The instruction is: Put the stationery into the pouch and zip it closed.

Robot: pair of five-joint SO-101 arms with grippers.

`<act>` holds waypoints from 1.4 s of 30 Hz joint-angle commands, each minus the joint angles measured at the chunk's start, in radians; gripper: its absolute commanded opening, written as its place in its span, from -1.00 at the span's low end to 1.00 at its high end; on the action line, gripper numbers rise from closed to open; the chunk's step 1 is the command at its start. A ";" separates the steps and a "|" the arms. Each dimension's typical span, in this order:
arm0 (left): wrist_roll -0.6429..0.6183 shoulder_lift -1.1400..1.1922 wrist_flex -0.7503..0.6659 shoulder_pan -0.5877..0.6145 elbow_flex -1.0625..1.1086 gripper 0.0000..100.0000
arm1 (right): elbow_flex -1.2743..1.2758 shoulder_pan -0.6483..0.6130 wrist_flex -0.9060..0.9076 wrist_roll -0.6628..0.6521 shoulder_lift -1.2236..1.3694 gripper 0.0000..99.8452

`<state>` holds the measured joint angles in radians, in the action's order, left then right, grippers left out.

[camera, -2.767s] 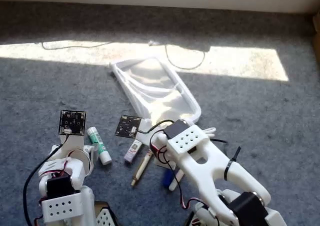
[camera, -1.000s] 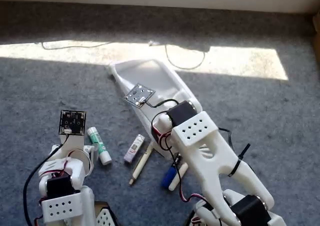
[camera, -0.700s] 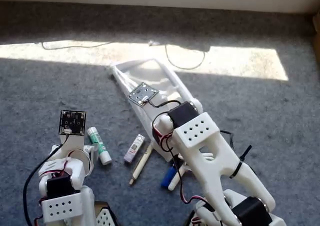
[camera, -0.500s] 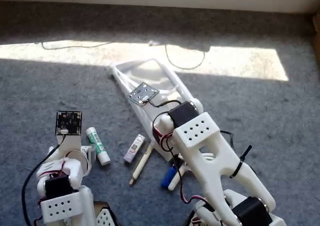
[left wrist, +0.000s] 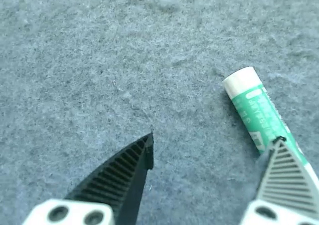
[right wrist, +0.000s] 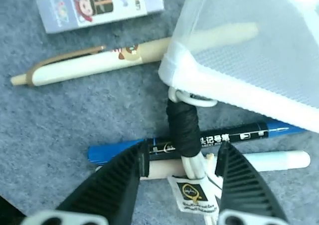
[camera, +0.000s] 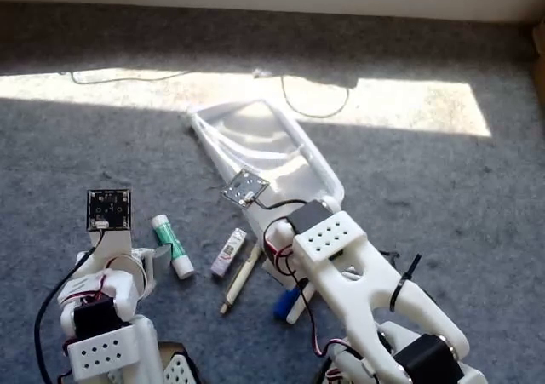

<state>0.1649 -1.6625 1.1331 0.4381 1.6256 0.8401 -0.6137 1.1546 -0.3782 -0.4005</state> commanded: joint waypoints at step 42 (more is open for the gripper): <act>-0.014 -0.005 -0.005 0.004 -0.025 -0.32 | 0.136 0.012 -0.223 -0.044 -0.030 -0.75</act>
<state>0.1619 -1.6609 1.1331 0.4381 1.6256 0.9797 -0.6137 0.9444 -0.4104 -0.4020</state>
